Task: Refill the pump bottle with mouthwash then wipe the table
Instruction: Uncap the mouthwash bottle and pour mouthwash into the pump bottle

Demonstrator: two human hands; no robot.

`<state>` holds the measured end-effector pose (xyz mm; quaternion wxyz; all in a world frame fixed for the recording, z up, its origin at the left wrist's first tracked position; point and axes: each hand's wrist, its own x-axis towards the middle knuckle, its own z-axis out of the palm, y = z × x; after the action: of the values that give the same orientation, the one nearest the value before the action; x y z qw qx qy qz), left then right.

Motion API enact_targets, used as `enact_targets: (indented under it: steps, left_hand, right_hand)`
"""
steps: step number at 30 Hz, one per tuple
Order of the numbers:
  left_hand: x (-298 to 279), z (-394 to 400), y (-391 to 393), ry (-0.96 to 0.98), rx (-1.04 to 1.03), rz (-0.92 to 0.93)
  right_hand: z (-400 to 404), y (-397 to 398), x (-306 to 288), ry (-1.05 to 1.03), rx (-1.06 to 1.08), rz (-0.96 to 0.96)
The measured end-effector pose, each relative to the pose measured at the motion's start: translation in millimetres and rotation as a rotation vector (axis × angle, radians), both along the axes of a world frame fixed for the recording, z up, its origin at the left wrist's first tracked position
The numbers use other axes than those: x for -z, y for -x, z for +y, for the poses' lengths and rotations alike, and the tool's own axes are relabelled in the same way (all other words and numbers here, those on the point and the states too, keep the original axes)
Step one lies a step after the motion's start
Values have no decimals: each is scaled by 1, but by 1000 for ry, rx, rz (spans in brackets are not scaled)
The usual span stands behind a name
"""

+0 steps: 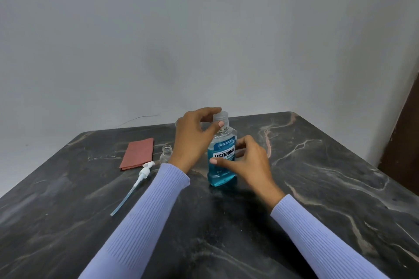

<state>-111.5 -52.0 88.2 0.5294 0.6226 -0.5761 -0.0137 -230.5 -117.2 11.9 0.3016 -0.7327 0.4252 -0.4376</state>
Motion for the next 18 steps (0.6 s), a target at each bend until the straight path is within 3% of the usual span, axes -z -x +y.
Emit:
enact_targets:
  steps: [6, 13, 18]
  left_hand:
    - [-4, 0, -10, 17, -31, 52]
    - [-3, 2, -11, -76, 76, 21]
    - [-3, 1, -5, 0, 1, 59]
  right_hand:
    - [-8, 7, -3, -56, -30, -134]
    - [-5, 6, -6, -73, -28, -121]
    - [-1, 6, -8, -85, -32, -111]
